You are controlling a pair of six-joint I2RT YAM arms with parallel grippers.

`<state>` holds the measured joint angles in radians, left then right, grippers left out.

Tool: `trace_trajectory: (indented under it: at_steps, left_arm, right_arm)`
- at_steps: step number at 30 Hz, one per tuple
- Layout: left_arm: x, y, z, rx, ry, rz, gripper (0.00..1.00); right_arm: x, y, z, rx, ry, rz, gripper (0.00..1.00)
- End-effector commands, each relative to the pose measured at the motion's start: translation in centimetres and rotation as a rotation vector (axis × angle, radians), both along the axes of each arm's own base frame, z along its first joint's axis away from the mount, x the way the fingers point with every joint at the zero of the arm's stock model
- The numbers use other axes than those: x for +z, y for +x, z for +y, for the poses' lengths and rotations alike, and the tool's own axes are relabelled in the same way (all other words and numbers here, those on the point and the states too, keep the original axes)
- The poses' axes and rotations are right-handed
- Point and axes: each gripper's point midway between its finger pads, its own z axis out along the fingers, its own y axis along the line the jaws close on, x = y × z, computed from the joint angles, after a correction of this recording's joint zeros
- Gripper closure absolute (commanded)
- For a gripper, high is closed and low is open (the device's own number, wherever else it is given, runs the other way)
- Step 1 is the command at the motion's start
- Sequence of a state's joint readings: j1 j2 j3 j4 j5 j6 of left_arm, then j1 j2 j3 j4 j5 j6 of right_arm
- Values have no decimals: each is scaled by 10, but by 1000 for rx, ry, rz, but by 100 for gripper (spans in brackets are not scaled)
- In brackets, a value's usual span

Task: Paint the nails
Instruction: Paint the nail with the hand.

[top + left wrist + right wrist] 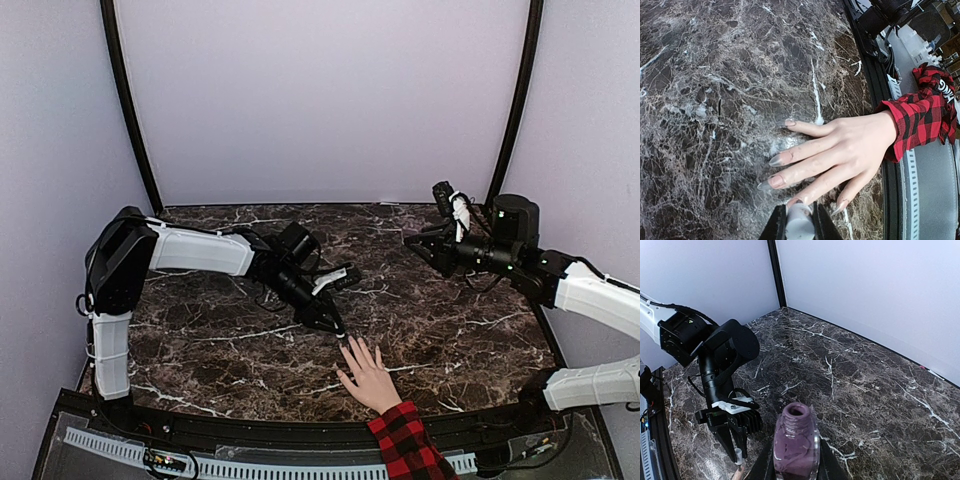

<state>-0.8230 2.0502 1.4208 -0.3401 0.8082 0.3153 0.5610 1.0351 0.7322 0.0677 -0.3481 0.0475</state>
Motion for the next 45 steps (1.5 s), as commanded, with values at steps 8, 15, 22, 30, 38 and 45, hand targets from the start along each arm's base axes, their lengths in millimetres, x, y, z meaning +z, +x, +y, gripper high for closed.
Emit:
trace_trajectory:
  at_steps: [8, 15, 22, 30, 38, 45]
  left_arm:
    - [4, -1, -2, -22, 0, -15, 100]
    - [2, 2, -1, -12, 9, -20, 100]
    - [2, 9, 2, 6, 14, -22, 100]
    - [2, 12, 3, 16, 20, -29, 100]
    - [0, 17, 4, 31, 28, -32, 100]
    - [-2, 18, 6, 34, 37, -34, 100]
  right_arm:
    - [14, 0, -1, 0, 40, -46, 100]
    - [14, 0, -1, 2, 40, -46, 100]
    - [14, 0, -1, 1, 40, -45, 100]
    - [13, 0, -1, 2, 39, -45, 100]
    - [14, 0, -1, 1, 39, -45, 100]
    - [13, 0, -2, 0, 39, -45, 100]
